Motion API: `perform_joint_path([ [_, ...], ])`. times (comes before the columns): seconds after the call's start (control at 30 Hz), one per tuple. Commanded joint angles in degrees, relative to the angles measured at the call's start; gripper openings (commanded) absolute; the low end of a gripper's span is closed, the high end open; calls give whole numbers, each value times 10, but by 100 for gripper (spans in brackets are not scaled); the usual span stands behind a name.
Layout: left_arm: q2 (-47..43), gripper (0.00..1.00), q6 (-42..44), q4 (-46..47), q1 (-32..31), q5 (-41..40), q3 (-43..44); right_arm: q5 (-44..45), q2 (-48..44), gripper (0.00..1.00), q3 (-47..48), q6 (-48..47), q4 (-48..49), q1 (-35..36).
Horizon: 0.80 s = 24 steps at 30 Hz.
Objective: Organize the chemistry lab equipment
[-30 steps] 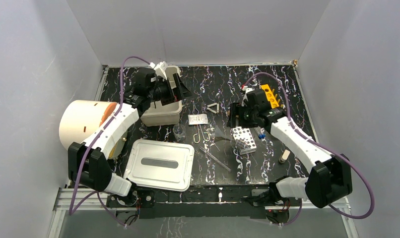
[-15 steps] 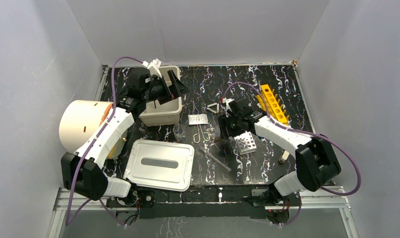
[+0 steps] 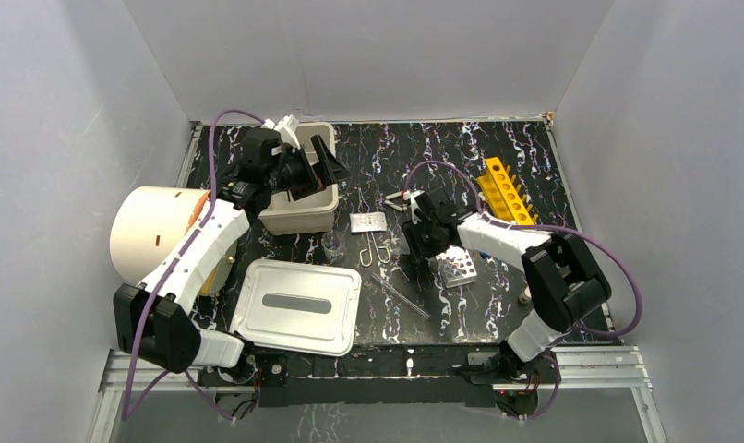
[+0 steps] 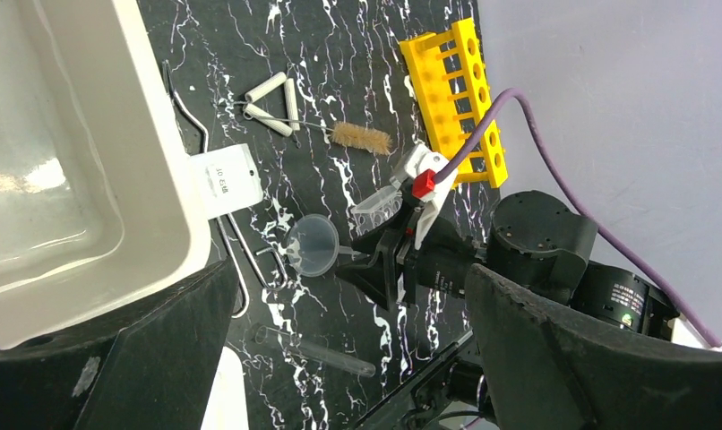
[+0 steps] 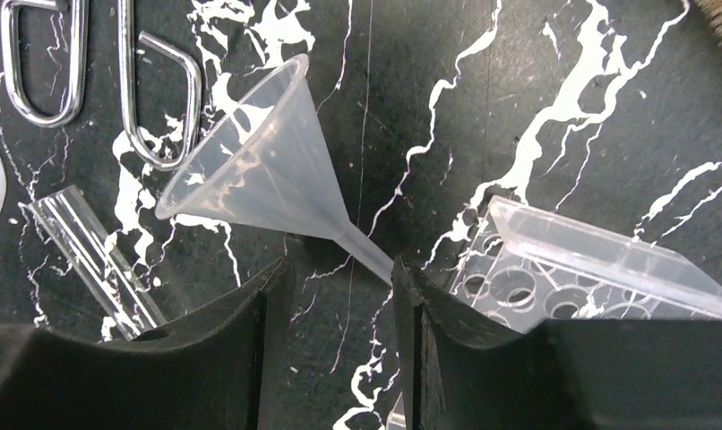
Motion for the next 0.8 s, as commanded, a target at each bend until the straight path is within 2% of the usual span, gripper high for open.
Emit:
perform_joint_path([
  [0.0, -15, 97, 8, -13, 1, -3, 35, 19, 9, 51, 3, -23, 40, 9],
  [0.37, -10, 97, 11, -23, 1, -8, 50, 55, 25, 48, -5, -37, 75, 17],
  [0.5, -8, 97, 10, -23, 1, -9, 54, 59, 25, 36, -11, -31, 87, 19],
  [0.67, -9, 97, 8, -23, 1, -12, 55, 73, 18, 29, -29, -35, 111, 22],
  [0.77, -11, 97, 6, -24, 2, -14, 56, 66, 16, 20, -33, -34, 114, 22],
])
